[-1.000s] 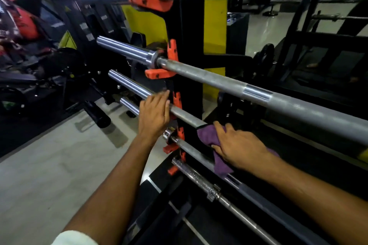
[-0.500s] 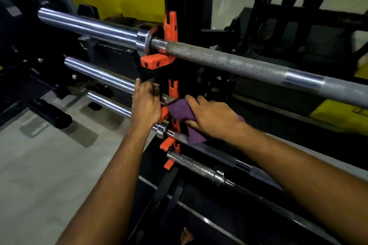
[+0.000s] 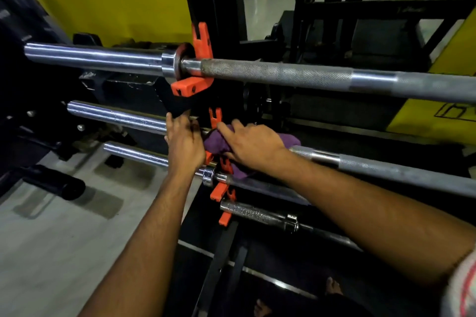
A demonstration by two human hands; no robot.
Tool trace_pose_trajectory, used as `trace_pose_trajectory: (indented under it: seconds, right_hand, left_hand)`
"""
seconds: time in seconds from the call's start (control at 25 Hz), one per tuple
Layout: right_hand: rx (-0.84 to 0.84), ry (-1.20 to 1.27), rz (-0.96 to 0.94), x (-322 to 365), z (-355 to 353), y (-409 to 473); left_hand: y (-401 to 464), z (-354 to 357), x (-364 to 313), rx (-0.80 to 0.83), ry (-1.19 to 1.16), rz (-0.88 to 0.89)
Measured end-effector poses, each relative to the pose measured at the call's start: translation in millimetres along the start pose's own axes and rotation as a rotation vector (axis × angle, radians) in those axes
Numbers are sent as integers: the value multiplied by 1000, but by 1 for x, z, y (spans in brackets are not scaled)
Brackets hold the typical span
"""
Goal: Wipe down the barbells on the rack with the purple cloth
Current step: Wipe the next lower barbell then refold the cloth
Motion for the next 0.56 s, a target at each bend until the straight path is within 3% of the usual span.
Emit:
trace_pose_trajectory:
  seconds: [0.36, 0.56]
  right_hand:
    - [-82, 31, 10, -80, -18, -94]
    - [-114, 171, 21, -76, -51, -156]
  left_hand:
    - [-4, -5, -5, 22, -3, -42]
    - [-9, -9, -10, 29, 37, -37]
Point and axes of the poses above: each hand's wrist, its own y-axis towards the middle knuckle, its own z-axis out of the palm, x = y × z, the point moved 9 cm from there along y, towards the middle knuckle, and after that the axes turned 10 degrees about z, right-handed, at the moved point
